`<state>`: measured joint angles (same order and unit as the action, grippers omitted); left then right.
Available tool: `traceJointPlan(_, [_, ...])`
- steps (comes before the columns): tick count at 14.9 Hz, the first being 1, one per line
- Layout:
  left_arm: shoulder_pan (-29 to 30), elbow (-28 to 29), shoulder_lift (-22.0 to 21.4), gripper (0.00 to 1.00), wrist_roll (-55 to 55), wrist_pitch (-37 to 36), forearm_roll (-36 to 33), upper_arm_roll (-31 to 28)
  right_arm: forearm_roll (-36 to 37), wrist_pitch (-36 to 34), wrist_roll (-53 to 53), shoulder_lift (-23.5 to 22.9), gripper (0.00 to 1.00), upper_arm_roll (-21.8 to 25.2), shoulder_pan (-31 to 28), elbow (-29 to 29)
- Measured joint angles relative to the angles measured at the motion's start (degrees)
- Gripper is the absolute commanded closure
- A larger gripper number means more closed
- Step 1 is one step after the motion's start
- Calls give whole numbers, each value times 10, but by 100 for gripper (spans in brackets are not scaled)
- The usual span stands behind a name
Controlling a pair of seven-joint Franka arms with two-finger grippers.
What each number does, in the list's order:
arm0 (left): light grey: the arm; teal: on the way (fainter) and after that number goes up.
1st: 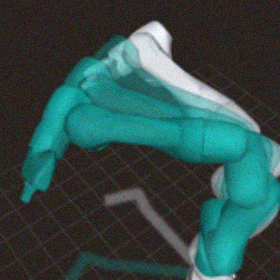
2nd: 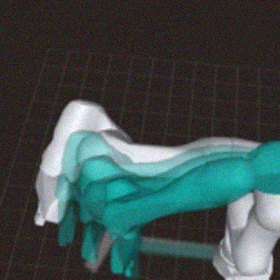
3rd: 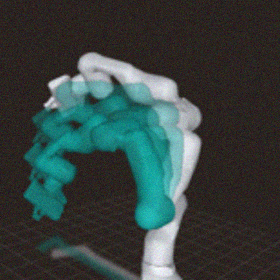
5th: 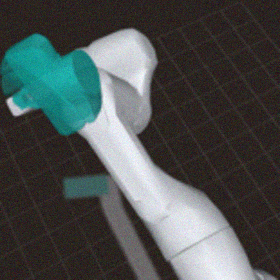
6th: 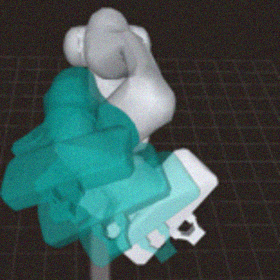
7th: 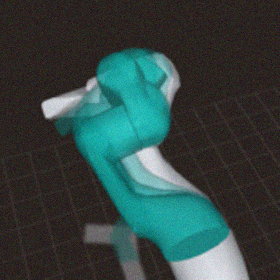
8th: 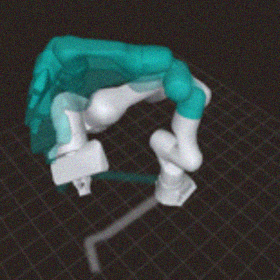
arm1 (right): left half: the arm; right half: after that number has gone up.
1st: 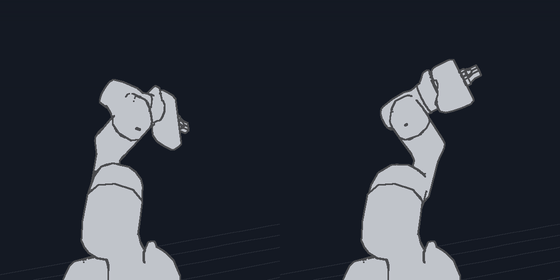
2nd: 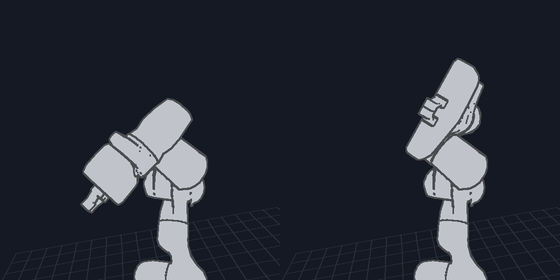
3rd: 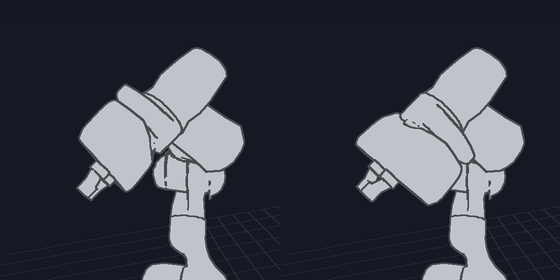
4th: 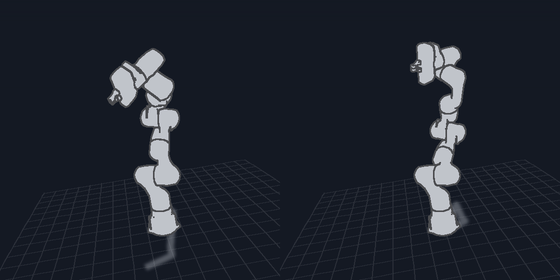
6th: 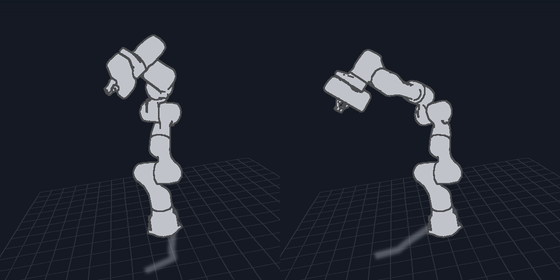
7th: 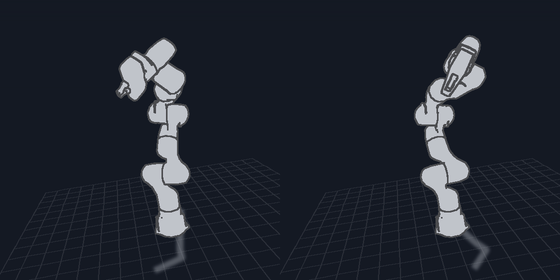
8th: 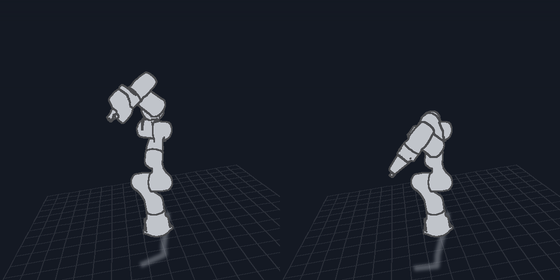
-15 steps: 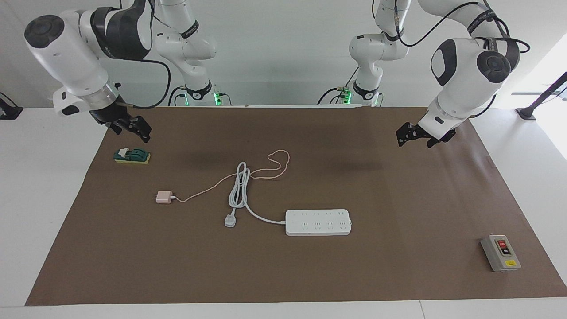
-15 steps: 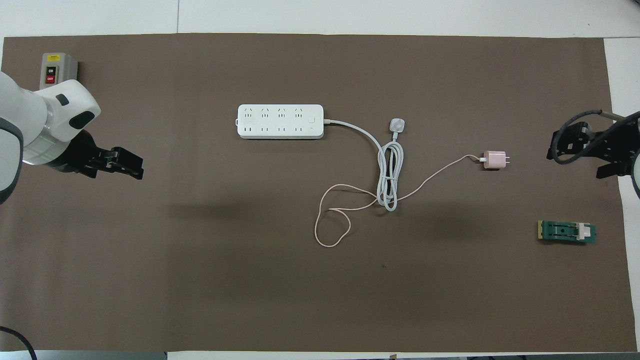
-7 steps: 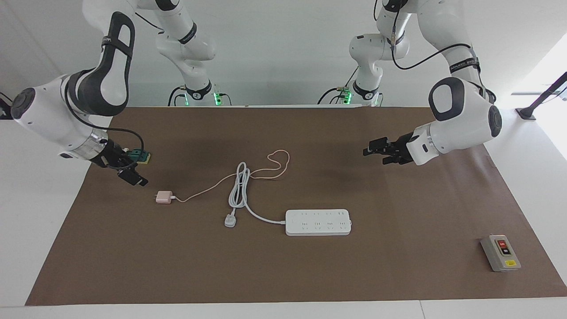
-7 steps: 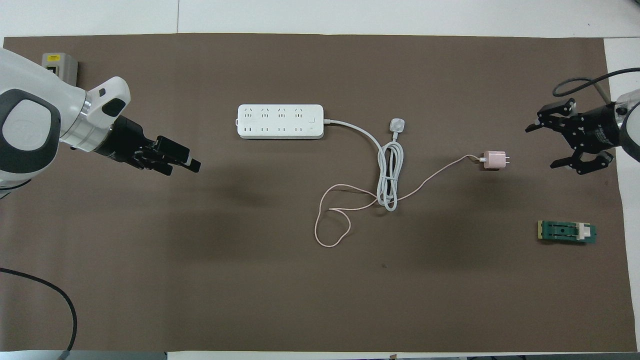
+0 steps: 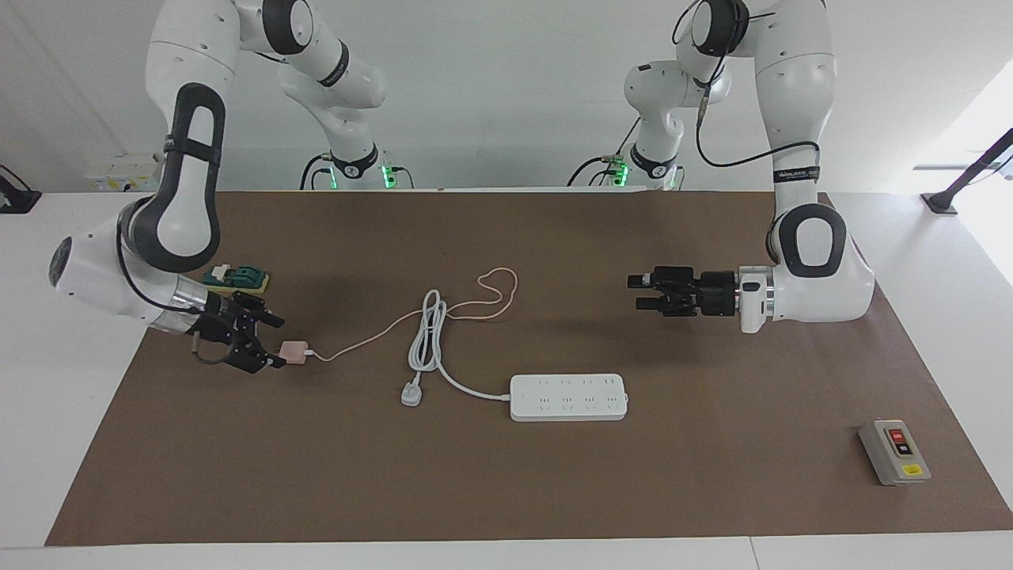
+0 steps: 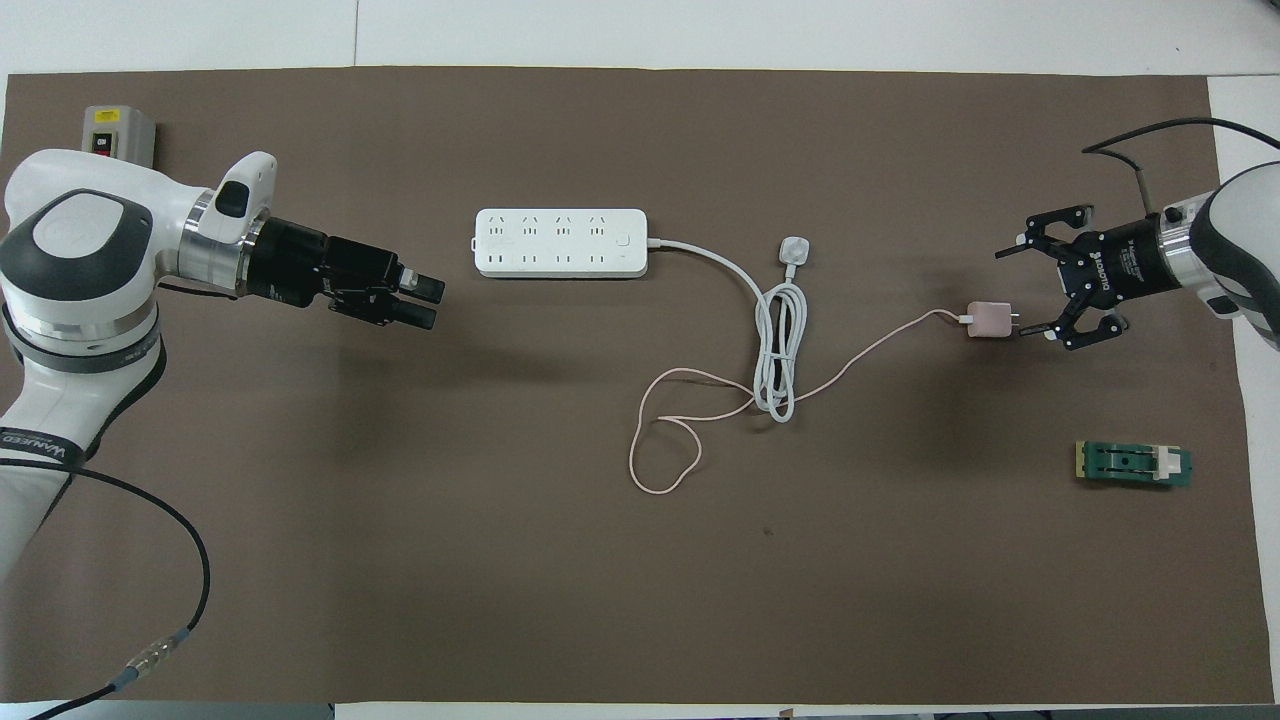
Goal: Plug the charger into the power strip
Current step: 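Reach the left gripper to the strip while the right gripper reaches the charger, then grasp the pink charger with the right gripper and lift it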
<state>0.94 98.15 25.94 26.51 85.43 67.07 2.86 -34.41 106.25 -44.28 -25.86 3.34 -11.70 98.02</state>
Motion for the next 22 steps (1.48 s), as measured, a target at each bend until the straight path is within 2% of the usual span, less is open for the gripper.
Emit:
traceJointPlan(4, [-3,5,66,0,77,-7,104,17,-35,-1,-7,-29,0,5,-1,-5])
traceJointPlan(6, [-13,17,84,0,114,11,140,18,-43,-7,-7,-36,0,6,-5,-5])
traceJointPlan(11, [-33,27,88,0,151,39,230,18,-45,-45,-8,-41,0,9,-17,-4])
traceJointPlan(17, [-40,32,87,0,165,100,258,18,-45,-43,-8,-45,0,12,-26,-1])
traceJointPlan(22, [-61,36,85,0,166,138,278,18,-58,-25,10,-72,0,12,-34,-1])
